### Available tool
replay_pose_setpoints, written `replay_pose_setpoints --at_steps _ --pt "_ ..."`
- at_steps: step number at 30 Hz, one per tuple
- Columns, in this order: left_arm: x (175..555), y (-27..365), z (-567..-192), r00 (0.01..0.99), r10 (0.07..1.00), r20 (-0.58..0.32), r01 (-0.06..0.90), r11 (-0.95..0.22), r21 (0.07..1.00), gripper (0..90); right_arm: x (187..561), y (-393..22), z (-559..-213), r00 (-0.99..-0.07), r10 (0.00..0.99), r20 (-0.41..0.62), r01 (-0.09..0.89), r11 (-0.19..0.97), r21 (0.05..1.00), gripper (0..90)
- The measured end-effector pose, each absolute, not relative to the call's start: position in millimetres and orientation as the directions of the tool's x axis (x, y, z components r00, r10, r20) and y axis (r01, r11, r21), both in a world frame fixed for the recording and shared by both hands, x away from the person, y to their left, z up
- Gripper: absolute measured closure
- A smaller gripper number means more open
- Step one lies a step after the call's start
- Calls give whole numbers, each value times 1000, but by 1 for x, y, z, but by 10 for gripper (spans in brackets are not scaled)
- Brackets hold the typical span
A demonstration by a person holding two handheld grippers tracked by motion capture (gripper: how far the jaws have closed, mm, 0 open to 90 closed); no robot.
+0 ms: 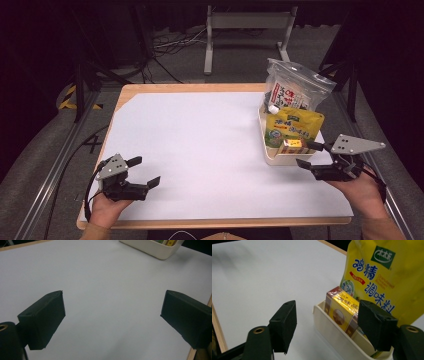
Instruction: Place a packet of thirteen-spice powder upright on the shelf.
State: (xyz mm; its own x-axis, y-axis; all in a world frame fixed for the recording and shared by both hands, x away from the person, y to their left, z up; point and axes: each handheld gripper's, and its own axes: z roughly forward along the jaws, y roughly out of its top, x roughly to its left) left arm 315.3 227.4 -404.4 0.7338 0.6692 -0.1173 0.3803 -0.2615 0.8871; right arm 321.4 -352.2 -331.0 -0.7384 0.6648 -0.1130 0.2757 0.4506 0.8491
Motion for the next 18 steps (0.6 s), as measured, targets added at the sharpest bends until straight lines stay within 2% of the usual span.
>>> replay_pose_setpoints --at_steps 6,13,18 --pt "314 238 -406 728 668 -155 393 -221 893 54 314 -361 -348 -719 685 -119 282 444 851 314" --pt "315 243 -413 720 676 -160 398 -213 893 54 311 -370 -375 -679 726 -106 313 418 853 265" --pt "318 242 -420 713 693 -107 390 -264 882 53 314 -377 -394 -675 733 -86 339 412 846 243"
